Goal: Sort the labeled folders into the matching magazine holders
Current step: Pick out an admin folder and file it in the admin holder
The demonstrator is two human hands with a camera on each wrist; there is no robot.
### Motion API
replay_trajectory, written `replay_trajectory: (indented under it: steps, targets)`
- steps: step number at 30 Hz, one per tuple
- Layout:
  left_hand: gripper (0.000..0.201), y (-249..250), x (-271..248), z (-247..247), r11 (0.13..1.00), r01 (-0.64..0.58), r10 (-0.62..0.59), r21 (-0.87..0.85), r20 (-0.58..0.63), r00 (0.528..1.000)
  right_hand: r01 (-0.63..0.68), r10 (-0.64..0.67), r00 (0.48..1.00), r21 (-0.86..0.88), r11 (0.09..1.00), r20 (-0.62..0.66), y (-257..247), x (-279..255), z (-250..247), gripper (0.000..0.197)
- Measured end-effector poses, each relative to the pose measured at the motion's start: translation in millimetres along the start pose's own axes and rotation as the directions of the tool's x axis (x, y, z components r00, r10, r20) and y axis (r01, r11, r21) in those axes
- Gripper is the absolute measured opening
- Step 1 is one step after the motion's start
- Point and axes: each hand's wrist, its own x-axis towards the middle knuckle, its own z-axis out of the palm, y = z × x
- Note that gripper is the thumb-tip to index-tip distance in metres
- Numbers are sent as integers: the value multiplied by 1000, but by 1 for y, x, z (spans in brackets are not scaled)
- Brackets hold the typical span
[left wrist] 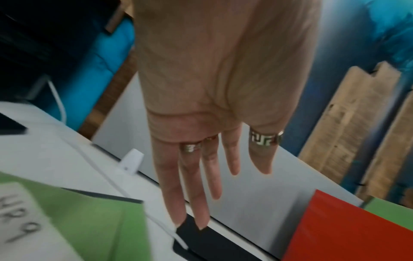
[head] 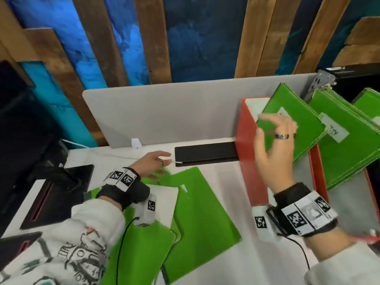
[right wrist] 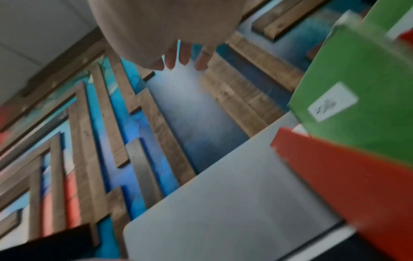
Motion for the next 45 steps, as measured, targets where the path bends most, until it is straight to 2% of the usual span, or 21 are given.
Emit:
replay_trajectory:
  steps: [3, 4, 5, 6, 8, 10, 11, 13, 16, 17, 19, 22, 26, 30, 31, 33, 36, 39, 41, 45]
  targets:
    - [29, -42, 2, -34, 997, 83, -82, 4, -27, 996, -77, 58, 970, 69, 995, 237, -15, -26, 51, 25]
    - [30, -56, 1, -45, 994, 111, -110, 6, -43, 993, -142, 100, 935, 99, 985, 341, -18, -37, 68, 26]
    - [31, -71, 0, -55, 990, 141, -140, 16, -60, 988, -229, 147, 875, 126, 965, 461, -21, -49, 85, 29]
    - [32, -86, -2, -64, 985, 168, -165, 38, -79, 983, -319, 182, 788, 136, 938, 589, -23, -62, 101, 33]
    - [33, -121, -6, -84, 974, 211, -199, 85, -123, 972, -458, 217, 547, 72, 886, 809, -29, -90, 131, 41]
    - [34, -152, -9, -95, 962, 246, -226, 121, -153, 962, -497, 216, 315, -33, 867, 924, -35, -118, 154, 42]
    - [35, -164, -12, -99, 947, 277, -253, 161, -152, 955, -498, 207, 230, -68, 864, 951, -39, -132, 164, 40]
    - [42, -184, -17, -103, 916, 325, -304, 234, -121, 945, -486, 190, 109, -114, 867, 976, -45, -157, 180, 35]
    - [49, -200, -18, -106, 912, 330, -314, 245, -101, 944, -461, 248, -23, -230, 857, 969, -56, -179, 196, 21]
    - [48, -203, -17, -107, 909, 326, -308, 260, -107, 945, -445, 279, -52, -272, 853, 959, -60, -183, 201, 22]
    - [46, -206, -15, -109, 900, 322, -305, 293, -102, 947, -416, 344, -66, -340, 843, 936, -66, -190, 211, 38]
    - [46, -213, -10, -107, 900, 317, -301, 300, -97, 949, -463, 410, -46, -383, 799, 911, -73, -196, 223, 46]
    - [47, -217, -3, -111, 905, 307, -298, 294, -78, 951, -467, 424, -95, -416, 780, 901, -78, -200, 236, 61]
    - [50, -217, 0, -118, 922, 294, -291, 252, -51, 955, -494, 398, -183, -434, 753, 899, -77, -201, 237, 57]
    - [50, -216, 3, -121, 930, 287, -279, 229, -69, 958, -516, 385, -189, -425, 744, 903, -75, -200, 234, 55]
    - [47, -216, 8, -127, 943, 263, -234, 206, -154, 960, -600, 372, -161, -390, 699, 914, -69, -194, 224, 54]
    - [42, -215, 16, -135, 954, 251, -206, 167, -245, 947, -678, 452, -52, -364, 638, 890, -54, -180, 197, 51]
    - [45, -215, 22, -131, 944, 279, -233, 174, -245, 941, -720, 580, 49, -373, 585, 813, -28, -171, 168, 48]
    - [49, -214, 26, -123, 937, 293, -242, 192, -250, 938, -740, 661, 97, -390, 547, 744, -11, -170, 150, 42]
    - [72, -212, 29, -109, 943, 285, -242, 172, -234, 942, -782, 813, 181, -421, 460, 553, 24, -177, 125, 34]
